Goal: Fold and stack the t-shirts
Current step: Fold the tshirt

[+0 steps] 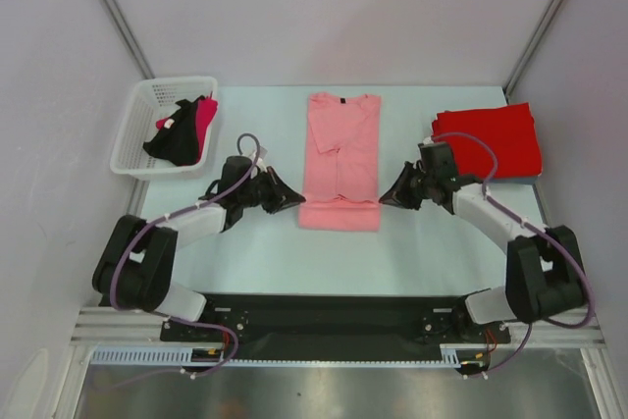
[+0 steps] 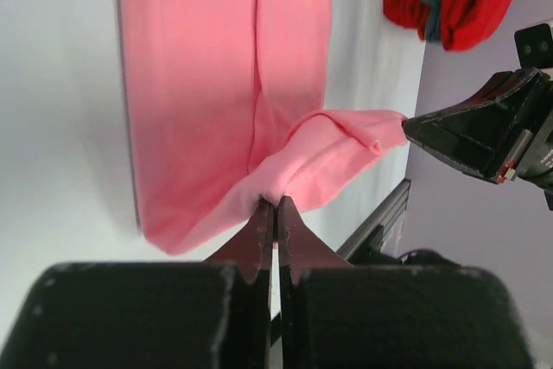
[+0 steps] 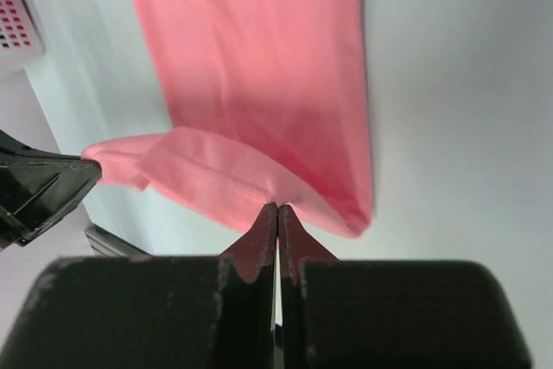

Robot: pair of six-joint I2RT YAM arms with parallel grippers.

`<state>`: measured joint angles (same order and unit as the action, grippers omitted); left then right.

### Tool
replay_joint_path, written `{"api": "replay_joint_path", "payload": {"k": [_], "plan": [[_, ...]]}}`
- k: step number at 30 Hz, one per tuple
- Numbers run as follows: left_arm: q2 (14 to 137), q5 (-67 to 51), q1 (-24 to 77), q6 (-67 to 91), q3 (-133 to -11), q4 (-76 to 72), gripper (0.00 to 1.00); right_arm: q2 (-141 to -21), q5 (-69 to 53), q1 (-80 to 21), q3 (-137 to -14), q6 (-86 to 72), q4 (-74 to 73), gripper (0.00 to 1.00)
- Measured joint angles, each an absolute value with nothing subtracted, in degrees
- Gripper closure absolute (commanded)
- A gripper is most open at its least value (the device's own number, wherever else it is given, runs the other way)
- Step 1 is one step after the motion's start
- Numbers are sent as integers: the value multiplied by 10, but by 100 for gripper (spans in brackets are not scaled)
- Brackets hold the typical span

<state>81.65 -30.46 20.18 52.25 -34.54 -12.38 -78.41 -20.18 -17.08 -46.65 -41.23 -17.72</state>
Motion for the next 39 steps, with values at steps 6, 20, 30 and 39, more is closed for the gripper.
{"api": "replay_joint_path", "payload": {"k": [6,20,30,39], "plan": [[931,-309,182,546,-445,-149,100,-909,-214,-151,-573,-397,-162,100],[1068,-296,168,559,-564,-168,100,-1073,-215,-112,-716,-386,-160,100],[1138,-291,163,556,-632,-159,53,-1129,-212,-104,-791,-385,-168,30],[1107,-245,156,504,-635,-96,15,-1060,-175,-105,-686,-371,-132,30]]}}
